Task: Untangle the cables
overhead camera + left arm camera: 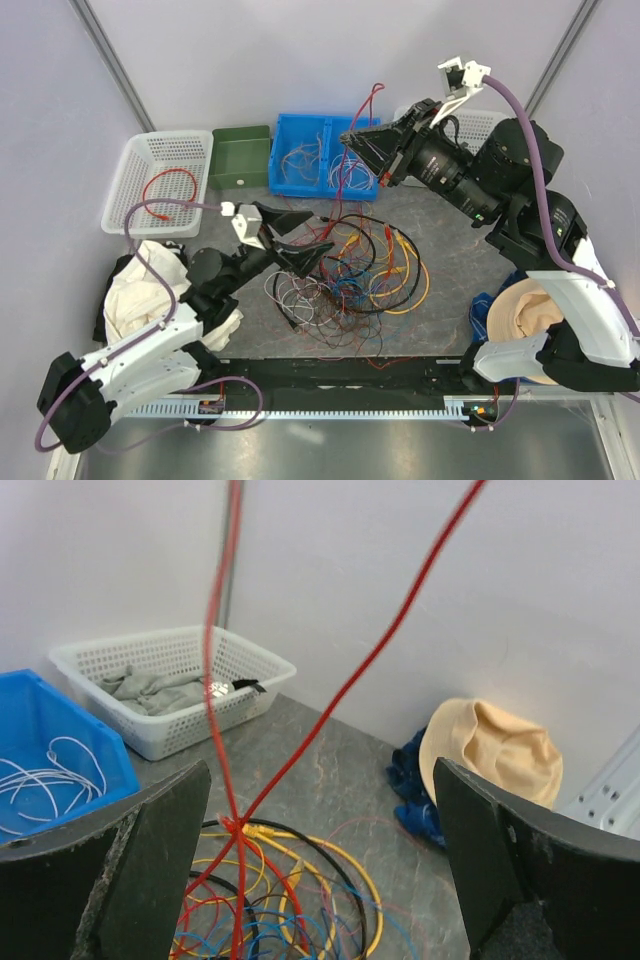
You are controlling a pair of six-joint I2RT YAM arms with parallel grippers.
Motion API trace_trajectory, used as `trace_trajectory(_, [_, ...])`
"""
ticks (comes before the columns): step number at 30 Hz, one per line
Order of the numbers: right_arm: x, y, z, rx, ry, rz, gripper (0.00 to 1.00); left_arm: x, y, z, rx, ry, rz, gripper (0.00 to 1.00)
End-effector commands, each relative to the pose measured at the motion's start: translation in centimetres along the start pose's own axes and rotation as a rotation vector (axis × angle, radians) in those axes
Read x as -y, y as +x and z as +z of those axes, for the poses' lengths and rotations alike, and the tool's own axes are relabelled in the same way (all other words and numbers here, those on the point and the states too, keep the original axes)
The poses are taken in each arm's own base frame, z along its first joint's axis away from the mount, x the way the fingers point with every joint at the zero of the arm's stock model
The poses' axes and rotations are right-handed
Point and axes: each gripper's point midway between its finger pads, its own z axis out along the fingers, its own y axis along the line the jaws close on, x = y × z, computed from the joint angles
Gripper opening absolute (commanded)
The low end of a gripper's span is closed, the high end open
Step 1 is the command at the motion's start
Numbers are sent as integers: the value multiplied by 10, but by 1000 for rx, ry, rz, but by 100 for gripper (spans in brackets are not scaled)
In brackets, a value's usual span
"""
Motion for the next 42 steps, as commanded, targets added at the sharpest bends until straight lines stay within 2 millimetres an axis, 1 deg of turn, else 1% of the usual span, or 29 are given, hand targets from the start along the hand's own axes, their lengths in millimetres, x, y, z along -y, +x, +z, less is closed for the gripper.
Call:
trace_trajectory(1, [-14, -10, -5, -2, -42, 37, 0, 16, 9, 16, -39, 112, 170, 99])
trace_trajectory(4, [-14, -7, -4, -11, -44, 41, 0, 4, 37, 21, -100, 62, 193, 99])
trace_trajectory(9, [-12, 1, -5, -23, -45, 56, 0, -31, 53, 36, -134, -86, 215, 99])
trace_trajectory(11, [-10, 6, -6, -27, -44, 60, 0, -46, 69, 42, -178, -136, 227, 99])
trace_trajectory(12, [-10, 6, -7, -24, -48, 65, 0, -56, 66, 48, -170, -187, 236, 99])
trace_trajectory(14, [-9, 8, -8, -27, -46, 66, 0, -69, 76, 53, -200, -228, 250, 99])
trace_trajectory(16, [-9, 8, -11, -26, -45, 66, 0, -67, 74, 61, -182, -210, 252, 92])
trace_trajectory(17, [-7, 11, -10, -33, -42, 64, 0, -65, 75, 65, -175, -188, 252, 88])
trace_trajectory(20, [-5, 11, -13, -28, -32, 62, 0, -59, 77, 74, -187, -147, 242, 55])
trace_trajectory(22, [-6, 8, -17, -19, -38, 66, 0, -58, 76, 78, -195, -136, 245, 42])
trace_trajectory(23, [-7, 8, -17, -15, -46, 67, 0, -59, 81, 77, -218, -127, 241, 21])
trace_trajectory(24, [-9, 6, -19, -7, -54, 74, 0, -56, 77, 80, -217, -105, 240, 9])
trace_trajectory(25, [-11, 2, -24, 3, -65, 76, 0, -56, 74, 81, -217, -113, 239, 2])
trace_trajectory(26, [-11, 2, -25, 7, -66, 78, 0, -57, 69, 80, -214, -116, 238, 2])
trace_trajectory(28, [-10, -6, -36, 32, -61, 76, 2, -48, 48, 77, -195, -110, 237, 2])
trace_trajectory(29, [-5, -3, -37, 38, -43, 68, 21, -49, 39, 75, -193, -134, 235, 2])
trace_trajectory(30, [-2, -4, -41, 51, -34, 68, 33, -50, 31, 72, -237, -170, 222, 2])
trace_trajectory(31, [0, -11, -53, 79, -29, 68, 45, -48, 8, 69, -216, -207, 194, 2])
trace_trajectory(32, [11, -3, -53, 80, 13, 64, 65, -52, -4, 67, -232, -256, 183, 2])
trace_trajectory(33, [17, -3, -57, 90, 32, 52, 72, -44, -45, 76, -183, -265, 177, 2])
trace_trajectory(34, [20, -8, -68, 119, 44, 54, 77, -43, -43, 67, -269, -290, 144, 2])
trace_trajectory(35, [30, 4, -68, 108, 77, 49, 85, -39, -56, 69, -282, -294, 137, 2])
trace_trajectory(36, [39, 7, -70, 120, 112, 46, 87, -26, -111, 78, -198, -298, 142, 2])
trace_trajectory(37, [42, 5, -80, 142, 119, 51, 89, -24, -112, 73, -262, -316, 113, 2])
trace_trajectory(38, [50, 21, -77, 120, 136, 47, 91, -20, -125, 78, -259, -314, 103, 2])
trace_trajectory(39, [54, 25, -79, 120, 146, 47, 91, -1, -172, 82, -179, -284, 89, 2])
trace_trajectory(40, [55, 26, -84, 128, 141, 51, 91, 4, -188, 83, -163, -283, 80, 2])
trace_trajectory(41, [61, 42, -80, 106, 145, 45, 91, 8, -187, 87, -194, -264, 66, 2])
trace_trajectory(42, [61, 48, -79, 99, 133, 46, 91, 24, -227, 85, -115, -237, 62, 2])
